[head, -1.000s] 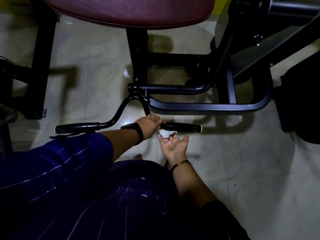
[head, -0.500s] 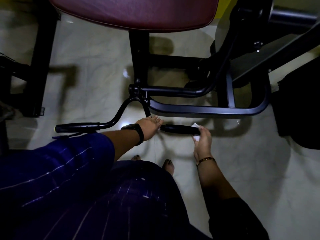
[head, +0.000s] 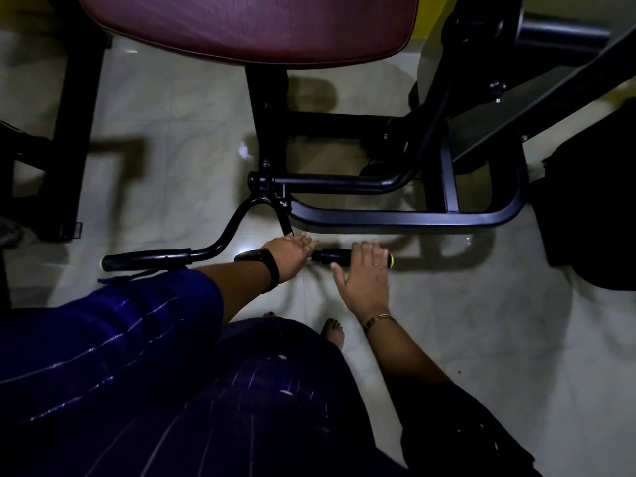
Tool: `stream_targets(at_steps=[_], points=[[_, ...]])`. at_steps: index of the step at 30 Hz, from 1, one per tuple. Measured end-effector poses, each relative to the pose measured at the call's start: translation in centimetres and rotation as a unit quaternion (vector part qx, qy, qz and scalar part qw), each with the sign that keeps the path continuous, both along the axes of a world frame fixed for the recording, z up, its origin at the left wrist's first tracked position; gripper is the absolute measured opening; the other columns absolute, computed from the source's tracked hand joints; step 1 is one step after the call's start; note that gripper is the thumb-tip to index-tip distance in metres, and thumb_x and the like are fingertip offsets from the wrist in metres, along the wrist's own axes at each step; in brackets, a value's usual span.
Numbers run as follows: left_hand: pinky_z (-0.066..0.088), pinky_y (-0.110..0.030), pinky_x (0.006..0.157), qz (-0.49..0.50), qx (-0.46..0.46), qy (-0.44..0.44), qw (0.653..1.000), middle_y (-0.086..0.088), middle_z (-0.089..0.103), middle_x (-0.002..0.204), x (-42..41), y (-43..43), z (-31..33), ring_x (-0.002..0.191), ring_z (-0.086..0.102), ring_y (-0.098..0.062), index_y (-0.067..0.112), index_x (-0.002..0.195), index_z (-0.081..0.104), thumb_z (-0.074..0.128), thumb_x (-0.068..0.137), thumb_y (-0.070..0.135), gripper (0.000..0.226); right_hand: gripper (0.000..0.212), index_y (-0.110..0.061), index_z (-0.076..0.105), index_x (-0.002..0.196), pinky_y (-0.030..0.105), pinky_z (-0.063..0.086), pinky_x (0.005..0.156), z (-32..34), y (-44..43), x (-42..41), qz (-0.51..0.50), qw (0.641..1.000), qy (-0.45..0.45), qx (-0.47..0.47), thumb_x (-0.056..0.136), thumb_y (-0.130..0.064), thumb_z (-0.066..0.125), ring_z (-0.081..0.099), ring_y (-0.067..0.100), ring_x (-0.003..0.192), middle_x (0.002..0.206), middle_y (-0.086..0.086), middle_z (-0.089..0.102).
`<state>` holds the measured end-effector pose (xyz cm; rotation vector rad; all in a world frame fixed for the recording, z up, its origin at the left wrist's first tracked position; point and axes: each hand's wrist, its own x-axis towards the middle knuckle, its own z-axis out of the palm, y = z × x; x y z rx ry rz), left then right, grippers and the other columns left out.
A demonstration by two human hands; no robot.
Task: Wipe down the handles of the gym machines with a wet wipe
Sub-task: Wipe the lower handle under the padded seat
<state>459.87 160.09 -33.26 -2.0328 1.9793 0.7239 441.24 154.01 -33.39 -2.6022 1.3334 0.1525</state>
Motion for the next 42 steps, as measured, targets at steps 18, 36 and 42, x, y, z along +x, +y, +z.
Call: stream_targets(at_steps=[18, 36, 42], points=[[0.016, -0.034, 0.117, 0.020, 0.000, 0.009, 1.000, -0.013, 0.021, 0.160, -0.2, 0.0, -0.1, 0.148, 0.019, -0.025, 0.009, 0.154, 0.017, 0.032, 0.106, 0.019, 0.051, 0.072, -0.007, 0.023, 0.151, 0.048, 0.004, 0.116, -1.5, 3.2, -1.4, -0.061, 0.997, -0.006, -0.036, 0.092, -0.047, 0.032, 0.014, 0.028, 0.147, 0.158, 0.013, 0.022], [0.018, -0.034, 0.116, 0.048, 0.013, 0.025, 0.998, -0.017, 0.020, 0.159, -0.5, 0.0, 0.7, 0.148, 0.017, -0.028, 0.006, 0.153, 0.018, 0.031, 0.106, 0.014, 0.049, 0.051, -0.009, 0.064, 0.099, 0.038, 0.043, 0.085, 2.2, -6.1, -1.2, -0.010, 0.995, 0.029, 0.100, 0.103, -0.043, 0.027, 0.060, 0.035, 0.098, 0.103, 0.016, 0.067], [0.019, -0.035, 0.116, 0.058, 0.006, 0.028, 0.998, -0.017, 0.020, 0.159, -0.6, 0.1, 0.9, 0.148, 0.018, -0.029, 0.007, 0.154, 0.017, 0.031, 0.107, 0.015, 0.050, 0.050, -0.006, 0.053, 0.128, 0.035, 0.052, 0.076, 0.9, -4.0, -2.0, -0.518, 0.620, -0.396, 0.436, 0.098, -0.046, 0.046, 0.060, 0.035, 0.110, 0.131, 0.018, 0.056]])
